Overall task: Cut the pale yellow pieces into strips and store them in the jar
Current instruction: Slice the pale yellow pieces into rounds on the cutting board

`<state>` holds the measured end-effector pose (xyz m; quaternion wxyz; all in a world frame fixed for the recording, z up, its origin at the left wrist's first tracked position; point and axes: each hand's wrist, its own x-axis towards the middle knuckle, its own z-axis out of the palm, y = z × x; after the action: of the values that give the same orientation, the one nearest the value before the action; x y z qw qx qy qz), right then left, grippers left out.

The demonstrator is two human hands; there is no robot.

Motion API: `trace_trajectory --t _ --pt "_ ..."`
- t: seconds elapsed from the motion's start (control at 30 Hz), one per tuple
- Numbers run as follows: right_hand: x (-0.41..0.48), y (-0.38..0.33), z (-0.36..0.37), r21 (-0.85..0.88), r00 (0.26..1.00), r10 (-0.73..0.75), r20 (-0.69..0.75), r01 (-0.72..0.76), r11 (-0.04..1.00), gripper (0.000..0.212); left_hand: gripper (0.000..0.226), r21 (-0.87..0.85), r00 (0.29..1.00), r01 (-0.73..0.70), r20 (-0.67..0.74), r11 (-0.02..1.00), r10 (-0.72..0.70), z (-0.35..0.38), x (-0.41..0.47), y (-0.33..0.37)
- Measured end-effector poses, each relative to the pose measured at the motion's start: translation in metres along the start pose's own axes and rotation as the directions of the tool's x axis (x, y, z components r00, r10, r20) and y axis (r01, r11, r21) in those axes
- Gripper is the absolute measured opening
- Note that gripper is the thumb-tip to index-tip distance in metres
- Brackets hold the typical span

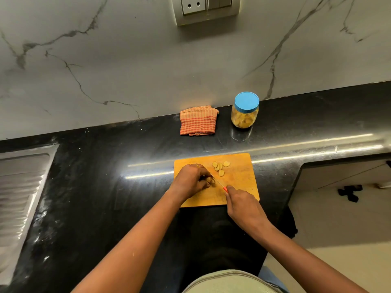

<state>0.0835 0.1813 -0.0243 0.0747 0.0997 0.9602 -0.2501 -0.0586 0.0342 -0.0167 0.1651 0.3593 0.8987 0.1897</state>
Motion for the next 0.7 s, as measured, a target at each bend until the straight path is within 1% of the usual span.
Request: trace_trajectory --t 0.17,0.37,0.43,0.57,0.7 --pt "0.002 0.0 -0.003 0.0 1.0 -0.002 0.014 0.002 1.0 0.038 0.03 0.012 1.0 -0.016 0.005 1.0 0.016 0.0 0.0 0.0" --pt "0.015 -0.002 -0.002 -0.039 0.999 -0.012 0.043 0.014 0.999 0.034 0.031 0.022 1.0 -0.019 0.017 1.0 0.019 0.0 0.001 0.001" --pt "0.015 -0.001 -0.001 -0.013 0.999 -0.002 0.049 0.003 1.0 0.034 0.031 0.025 1.0 -0.015 0.018 1.0 0.014 -0.001 0.002 0.001" --pt "0.003 0.005 -0.001 0.116 0.998 0.034 0.059 -0.041 0.992 0.032 0.029 0.024 1.0 -0.012 0.011 1.0 0.011 0.0 0.002 0.001" --pt "0.01 0.005 -0.001 0.144 0.997 0.038 0.065 -0.047 0.988 0.029 0.027 0.031 1.0 -0.001 0.012 1.0 0.0 0.0 0.002 0.001"
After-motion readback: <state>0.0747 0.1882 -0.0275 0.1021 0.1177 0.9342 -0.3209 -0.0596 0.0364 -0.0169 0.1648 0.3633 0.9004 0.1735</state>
